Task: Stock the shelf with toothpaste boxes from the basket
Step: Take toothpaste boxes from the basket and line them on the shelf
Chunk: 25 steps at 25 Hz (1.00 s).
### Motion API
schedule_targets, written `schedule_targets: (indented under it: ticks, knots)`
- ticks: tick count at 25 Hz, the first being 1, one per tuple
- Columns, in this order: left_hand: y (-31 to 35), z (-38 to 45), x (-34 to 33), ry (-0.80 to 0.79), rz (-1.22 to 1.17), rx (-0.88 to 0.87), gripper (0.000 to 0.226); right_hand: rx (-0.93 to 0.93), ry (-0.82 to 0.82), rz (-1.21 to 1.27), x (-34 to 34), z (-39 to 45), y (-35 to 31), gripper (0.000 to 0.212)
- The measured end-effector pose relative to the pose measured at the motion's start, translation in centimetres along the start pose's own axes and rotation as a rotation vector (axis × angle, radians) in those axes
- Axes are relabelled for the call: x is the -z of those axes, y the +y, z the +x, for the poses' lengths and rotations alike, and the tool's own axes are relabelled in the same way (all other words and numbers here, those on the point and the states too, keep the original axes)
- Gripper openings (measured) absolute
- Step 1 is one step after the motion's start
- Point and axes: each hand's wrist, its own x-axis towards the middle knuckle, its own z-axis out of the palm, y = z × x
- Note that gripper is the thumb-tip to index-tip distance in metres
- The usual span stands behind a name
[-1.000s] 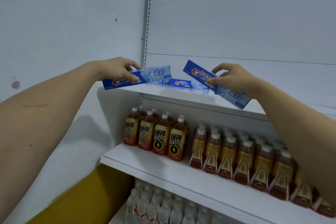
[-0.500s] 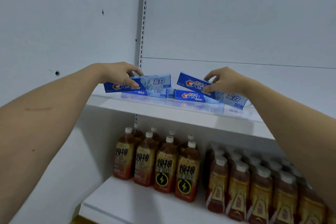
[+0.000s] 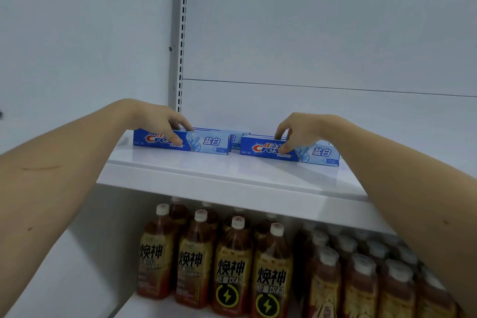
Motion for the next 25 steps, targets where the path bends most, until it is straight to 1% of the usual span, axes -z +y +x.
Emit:
schedule_targets:
  ticks: [3, 6, 9, 12, 14, 17, 20, 22, 25]
  knots:
    - [0.1, 0.0, 0.4, -0.015, -0.026, 0.006, 0.049, 0.000, 0.004, -0.002, -0.2, 0.0, -0.1, 0.044]
    - [0.8, -0.9, 0.5, 0.000, -0.054, 0.008, 0.050, -0.013, 0.027, 0.051, 0.1, -0.7, 0.2, 0.044]
    - [2.6, -2.7, 0.4, 0.066, -0.068, -0.002, 0.049, -0.021, 0.124, 0.114, 0.7, -2.6, 0.6, 0.040]
    - [5.1, -5.8, 0.0, 0.170, -0.094, -0.020, 0.049, -0.019, 0.240, 0.233, 1.3, -5.5, 1.1, 0.038]
    - [7.0, -8.4, -0.7, 0.242, -0.153, -0.039, 0.049, -0.012, 0.294, 0.372, 1.4, -8.1, 1.3, 0.041]
    - [10.5, -13.0, -2.2, 0.346, -0.278, -0.024, 0.055, 0.022, 0.350, 0.672, 1.3, -12.9, 1.7, 0.048]
    - [13.8, -17.6, -4.1, 0.393, -0.498, 0.039, 0.061, 0.023, 0.334, 1.038, 1.1, -17.9, 2.2, 0.057]
    - [15.7, -20.2, -5.7, 0.406, -0.651, 0.061, 0.065, 0.036, 0.289, 1.248, 0.6, -21.4, 2.6, 0.058]
    - [18.0, -23.6, -8.3, 0.408, -0.840, 0.071, 0.069, 0.076, 0.261, 1.394, -0.7, -26.2, 2.5, 0.054]
